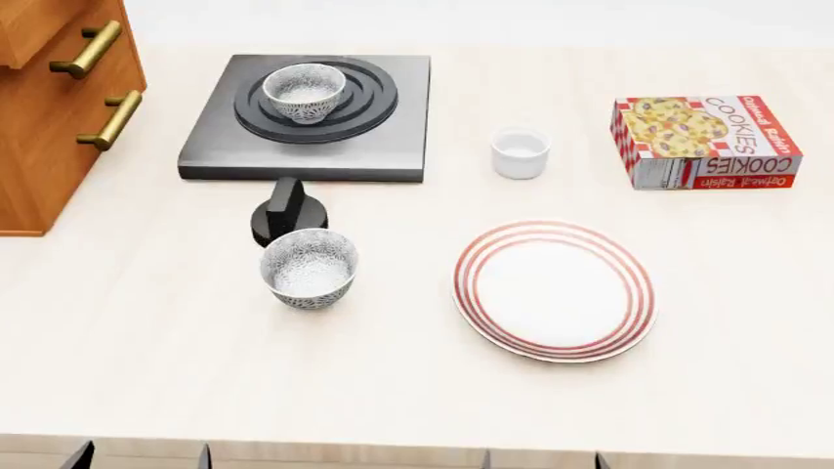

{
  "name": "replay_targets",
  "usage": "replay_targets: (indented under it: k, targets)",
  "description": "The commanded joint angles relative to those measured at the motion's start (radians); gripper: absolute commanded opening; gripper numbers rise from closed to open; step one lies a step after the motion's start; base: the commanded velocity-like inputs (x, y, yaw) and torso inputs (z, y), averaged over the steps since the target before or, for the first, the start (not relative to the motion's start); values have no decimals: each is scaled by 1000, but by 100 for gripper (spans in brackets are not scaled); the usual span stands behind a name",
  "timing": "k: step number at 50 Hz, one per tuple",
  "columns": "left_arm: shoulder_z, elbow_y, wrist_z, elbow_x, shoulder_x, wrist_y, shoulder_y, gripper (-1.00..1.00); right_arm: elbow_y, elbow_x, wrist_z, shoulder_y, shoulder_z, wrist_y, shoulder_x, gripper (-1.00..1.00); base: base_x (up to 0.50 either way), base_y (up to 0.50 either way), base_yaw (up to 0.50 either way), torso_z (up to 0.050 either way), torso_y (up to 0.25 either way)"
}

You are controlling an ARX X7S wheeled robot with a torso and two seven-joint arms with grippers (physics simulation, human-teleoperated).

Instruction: Pick the akita bowl on the stove and place it on the plate.

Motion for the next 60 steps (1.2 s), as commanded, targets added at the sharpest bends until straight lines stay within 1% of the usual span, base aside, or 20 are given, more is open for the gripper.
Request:
replay_targets:
  k: [1, 14, 17, 18, 22, 24, 25, 27, 30, 32, 37, 38, 39, 43, 47, 50, 54, 56, 57, 60]
  targets:
    - [17, 11, -22, -16, -15, -11, 1, 100, -65, 13, 14, 16, -29, 71, 20, 100, 0, 0, 0, 0, 0]
    - [32, 2, -40, -30, -28, -6, -5, 100, -353, 25, 57, 183, -83, 390, 9, 100, 0, 0, 0, 0, 0]
    - [35, 9, -45, -34, -32, -9, -1, 100, -422, 40, 71, 260, -84, 504, 2, 100, 0, 0, 0, 0, 0]
    - [36, 9, -47, -35, -33, -8, -1, 100, -423, 41, 73, 261, -85, 505, 3, 100, 0, 0, 0, 0, 0]
    - [41, 0, -51, -40, -36, -1, -3, 100, -492, 60, 95, 404, -76, 676, -5, 100, 0, 0, 0, 0, 0]
    - [44, 2, -53, -43, -38, -4, -5, 100, -493, 62, 103, 459, -79, 722, -5, 100, 0, 0, 0, 0, 0]
    - [45, 0, -53, -43, -39, 0, -3, 100, -478, 45, 106, 518, -96, 745, 5, 100, 0, 0, 0, 0, 0]
    - [46, 4, -57, -45, -42, -2, -2, 100, -465, 59, 112, 604, -79, 810, -4, 100, 0, 0, 0, 0, 0]
    - [50, 5, -60, -48, -44, -5, -3, 100, -452, 51, 100, 720, -101, 876, 22, 100, 0, 0, 0, 0, 0]
    - [52, -8, -61, -50, -45, 5, -6, 100, -432, 62, 101, 807, -74, 944, 23, 100, 0, 0, 0, 0, 0]
    - [57, -10, -66, -55, -49, 4, -9, 100, -413, 91, 69, 941, -54, 1060, 48, 100, 0, 0, 0, 0, 0]
    - [58, -10, -67, -56, -50, 4, -9, 100, -413, 92, 70, 941, -54, 1060, 49, 100, 0, 0, 0, 0, 0]
    - [59, -13, -68, -56, -51, 9, -9, 100, -407, 123, 62, 973, -1, 1100, 30, 100, 0, 0, 0, 0, 0]
    - [62, -2, -74, -59, -54, 0, -8, 100, -412, 139, 52, 1037, 33, 1177, 57, 100, 0, 0, 0, 0, 0]
    - [67, 7, -79, -61, -58, -7, -6, 100, -447, 157, 75, 1078, 106, 1348, 61, 100, 0, 0, 0, 0, 0]
    - [70, 11, -83, -62, -61, -7, -4, 100, -500, 168, 66, 1061, 143, 1376, 82, 100, 0, 0, 0, 0, 0]
    - [73, 9, -88, -64, -64, -6, -5, 100, -565, 180, 47, 999, 155, 1389, 125, 100, 0, 0, 0, 0, 0]
    - [76, 2, -89, -63, -64, 0, -6, 100, -602, 185, 29, 932, 161, 1354, 153, 100, 0, 0, 0, 0, 0]
    - [78, 6, -91, -62, -65, -1, -4, 100, -617, 198, 15, 894, 204, 1342, 142, 100, 0, 0, 0, 0, 0]
    - [81, -7, -93, -61, -66, 8, -7, 100, -617, 204, 13, 848, 257, 1332, 125, 100, 0, 0, 0, 0, 0]
